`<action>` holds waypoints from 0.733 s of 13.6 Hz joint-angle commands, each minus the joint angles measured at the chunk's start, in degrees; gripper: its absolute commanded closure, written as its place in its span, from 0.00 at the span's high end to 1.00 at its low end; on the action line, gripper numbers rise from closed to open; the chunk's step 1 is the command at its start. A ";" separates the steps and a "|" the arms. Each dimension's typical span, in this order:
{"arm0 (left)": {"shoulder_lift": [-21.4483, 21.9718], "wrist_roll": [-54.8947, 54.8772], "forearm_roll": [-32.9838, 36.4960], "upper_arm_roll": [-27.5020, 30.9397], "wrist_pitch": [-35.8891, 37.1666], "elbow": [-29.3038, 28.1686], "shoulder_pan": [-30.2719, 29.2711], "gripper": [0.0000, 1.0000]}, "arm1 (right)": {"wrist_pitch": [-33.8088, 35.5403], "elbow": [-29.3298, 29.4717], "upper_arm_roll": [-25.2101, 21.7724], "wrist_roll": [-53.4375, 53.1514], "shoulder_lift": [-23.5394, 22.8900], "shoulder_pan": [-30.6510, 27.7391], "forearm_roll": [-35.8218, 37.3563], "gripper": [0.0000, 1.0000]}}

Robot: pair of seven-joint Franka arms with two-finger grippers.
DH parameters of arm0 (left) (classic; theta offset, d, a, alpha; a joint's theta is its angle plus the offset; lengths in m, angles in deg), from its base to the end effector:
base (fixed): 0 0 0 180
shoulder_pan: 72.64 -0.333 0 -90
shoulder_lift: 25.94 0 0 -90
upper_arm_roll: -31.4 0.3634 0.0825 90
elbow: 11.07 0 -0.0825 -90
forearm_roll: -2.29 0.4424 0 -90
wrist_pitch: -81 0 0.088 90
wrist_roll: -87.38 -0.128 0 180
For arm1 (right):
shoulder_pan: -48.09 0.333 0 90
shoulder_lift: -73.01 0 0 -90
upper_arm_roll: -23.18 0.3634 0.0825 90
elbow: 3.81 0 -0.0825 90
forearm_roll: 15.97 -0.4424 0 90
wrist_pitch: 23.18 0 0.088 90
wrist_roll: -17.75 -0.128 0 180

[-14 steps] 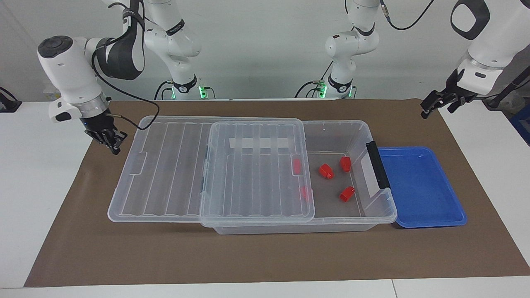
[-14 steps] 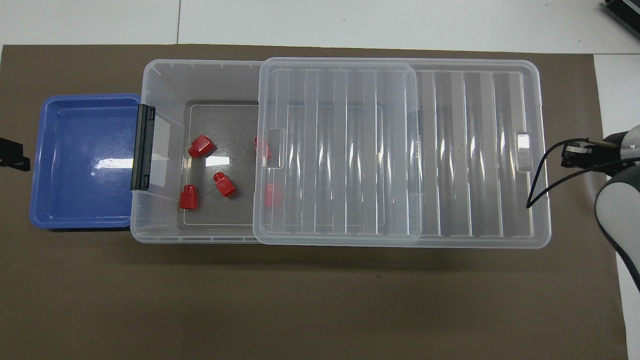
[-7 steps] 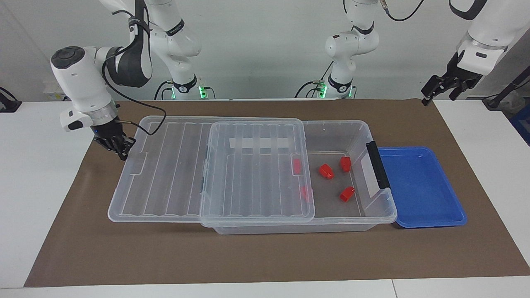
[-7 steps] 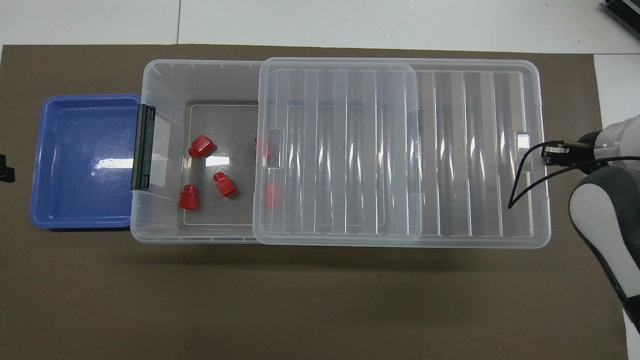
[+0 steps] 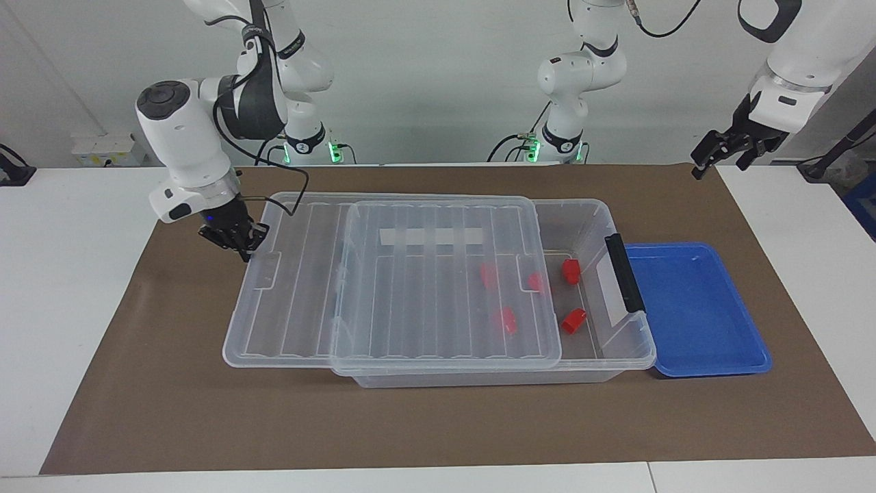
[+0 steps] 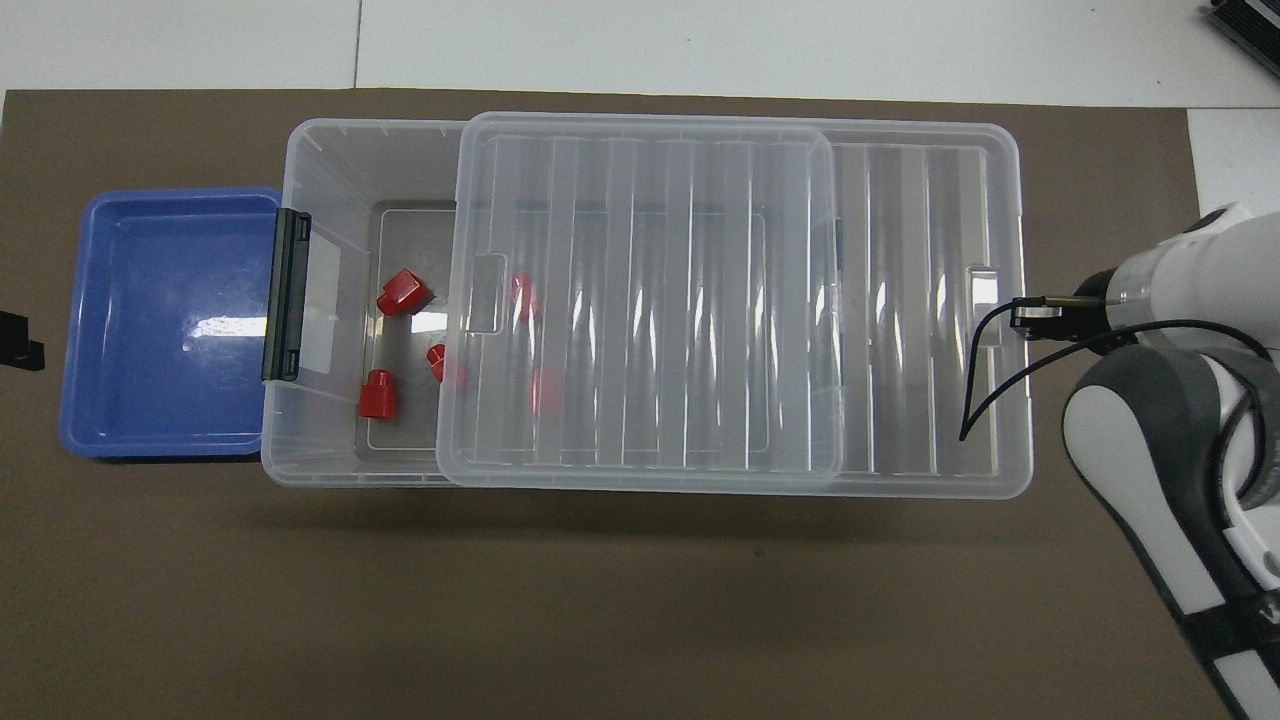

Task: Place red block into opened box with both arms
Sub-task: 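Slide the clear lid toward the blue tray to close the box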

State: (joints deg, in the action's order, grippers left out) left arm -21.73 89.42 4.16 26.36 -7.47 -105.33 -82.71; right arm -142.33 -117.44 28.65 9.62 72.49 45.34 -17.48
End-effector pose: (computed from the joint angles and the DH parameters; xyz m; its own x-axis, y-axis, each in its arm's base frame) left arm 0.5802 0.0534 0.6531 0.9919 0.1243 -0.0264 0.1232 -0.9916 -0.0400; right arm 0.6213 0.0312 0.4701 0.9908 -0.1073 0.0826 -0.1045 -0.9938 -0.0370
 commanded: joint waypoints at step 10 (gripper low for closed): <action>3.44 -0.10 -1.24 -0.50 -4.25 -5.06 0.93 1.00 | -2.22 -0.71 0.16 -0.83 0.53 13.03 -2.53 0.00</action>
State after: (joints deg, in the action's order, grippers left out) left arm -20.03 89.42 3.54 25.71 -10.21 -108.27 -82.19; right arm -142.82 -117.44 28.85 9.16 72.57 57.51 -19.06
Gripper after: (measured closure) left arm 0.000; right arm 0.991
